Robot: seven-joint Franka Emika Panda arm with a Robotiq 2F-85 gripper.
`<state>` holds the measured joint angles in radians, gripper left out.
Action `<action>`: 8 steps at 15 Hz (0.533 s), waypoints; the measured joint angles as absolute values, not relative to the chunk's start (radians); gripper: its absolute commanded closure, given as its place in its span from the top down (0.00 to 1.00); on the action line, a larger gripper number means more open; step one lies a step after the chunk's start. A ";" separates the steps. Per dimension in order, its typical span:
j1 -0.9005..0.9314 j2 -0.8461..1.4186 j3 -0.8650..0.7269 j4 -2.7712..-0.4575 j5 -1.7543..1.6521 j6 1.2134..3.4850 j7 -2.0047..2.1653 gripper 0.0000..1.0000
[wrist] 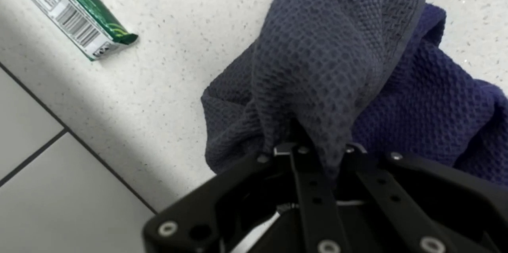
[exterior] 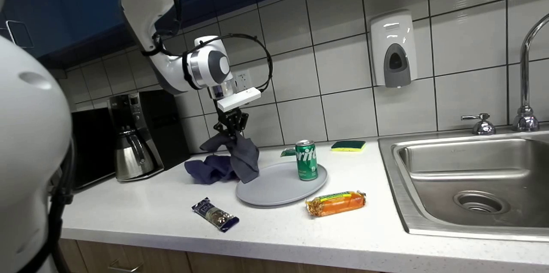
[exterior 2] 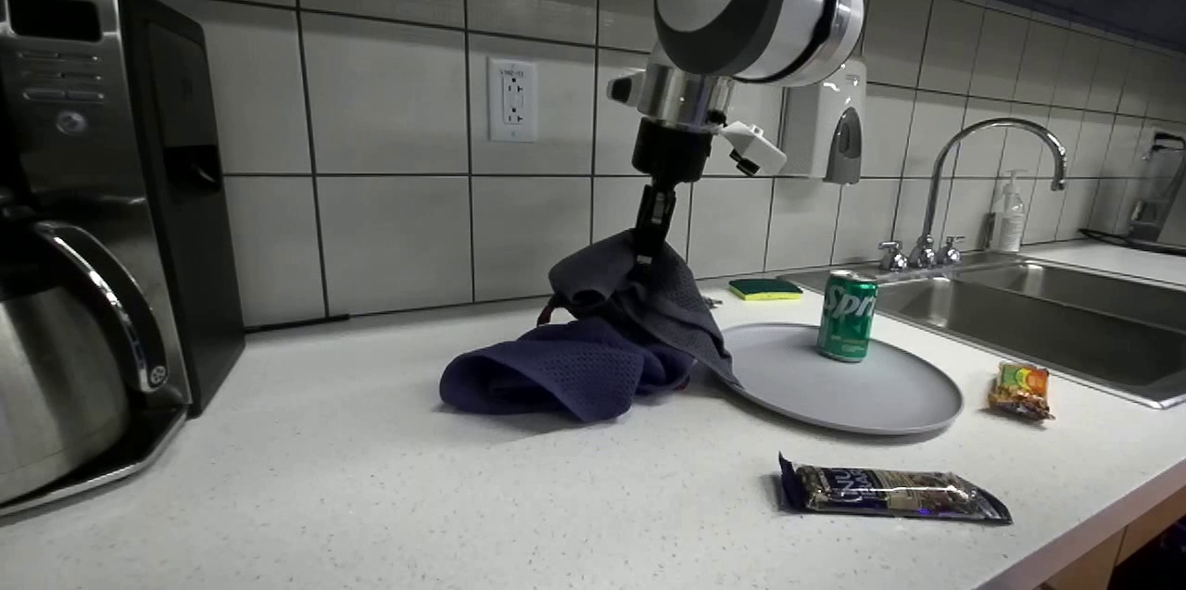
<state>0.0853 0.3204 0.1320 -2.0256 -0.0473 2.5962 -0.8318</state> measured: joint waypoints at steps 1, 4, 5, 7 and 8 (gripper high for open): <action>0.086 0.335 0.138 -2.006 -0.047 2.595 -0.832 0.02; 0.089 0.371 0.157 -1.944 -0.047 2.589 -0.832 0.02; 0.090 0.379 0.163 -1.926 -0.047 2.584 -0.831 0.02; 0.092 0.391 0.174 -1.898 -0.047 2.576 -0.831 0.02; 0.094 0.396 0.176 -1.887 -0.047 2.573 -0.831 0.02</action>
<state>0.0936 0.3957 0.1765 -1.8873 -0.0473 2.5727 -0.8311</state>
